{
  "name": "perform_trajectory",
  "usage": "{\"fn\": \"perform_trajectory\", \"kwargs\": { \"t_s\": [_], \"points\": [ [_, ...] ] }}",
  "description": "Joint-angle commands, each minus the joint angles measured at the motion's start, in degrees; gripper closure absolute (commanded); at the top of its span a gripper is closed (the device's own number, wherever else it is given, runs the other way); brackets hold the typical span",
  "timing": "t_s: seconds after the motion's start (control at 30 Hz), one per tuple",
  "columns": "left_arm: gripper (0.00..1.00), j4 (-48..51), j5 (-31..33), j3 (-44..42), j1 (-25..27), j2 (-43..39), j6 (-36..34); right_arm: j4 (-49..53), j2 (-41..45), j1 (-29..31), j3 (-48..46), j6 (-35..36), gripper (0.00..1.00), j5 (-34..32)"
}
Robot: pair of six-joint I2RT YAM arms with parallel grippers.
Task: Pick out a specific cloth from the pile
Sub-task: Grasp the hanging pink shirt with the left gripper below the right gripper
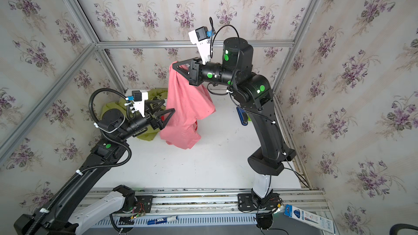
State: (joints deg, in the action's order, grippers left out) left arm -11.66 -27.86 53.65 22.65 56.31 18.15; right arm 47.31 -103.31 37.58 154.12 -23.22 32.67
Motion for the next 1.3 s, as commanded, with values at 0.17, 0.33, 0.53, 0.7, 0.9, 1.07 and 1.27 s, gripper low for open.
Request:
{"fn": "perform_trajectory", "kwargs": {
  "t_s": [0.17, 0.33, 0.53, 0.7, 0.9, 1.07, 1.27],
  "points": [
    [0.12, -4.9, -0.22, 4.17, 5.29, 5.13, -0.62, -11.33, 14.69, 0.03, -20.75, 1.03, 1.0, -2.38],
    [0.27, -5.74, -0.88, 6.91, 8.55, 7.84, -0.81, -14.23, 20.6, 0.03, -28.02, 1.83, 1.0, -4.99],
    [0.53, -5.65, -2.64, 9.83, 11.59, 10.04, -1.73, -10.86, 23.27, -0.5, -28.86, 3.24, 1.0, -7.24],
    [0.8, -5.65, -2.38, 11.32, 13.32, 10.37, -2.24, -10.12, 24.89, -1.67, -29.01, 4.24, 1.0, -8.61],
    [0.98, -4.38, -1.35, 12.18, 14.76, 9.93, -3.04, -9.22, 25.68, -2.6, -28.88, 4.74, 1.0, -9.29],
    [1.0, -3.6, -0.28, 11.75, 15.61, 8.64, -2.95, -6.66, 26.96, -3.59, -28.88, 6.18, 1.0, -11.56],
    [1.0, -2.25, 0.23, 11.91, 17.54, 8.24, -1.95, -4.15, 31.52, -4.23, -33.71, 7.97, 1.0, -15.76]
  ]
}}
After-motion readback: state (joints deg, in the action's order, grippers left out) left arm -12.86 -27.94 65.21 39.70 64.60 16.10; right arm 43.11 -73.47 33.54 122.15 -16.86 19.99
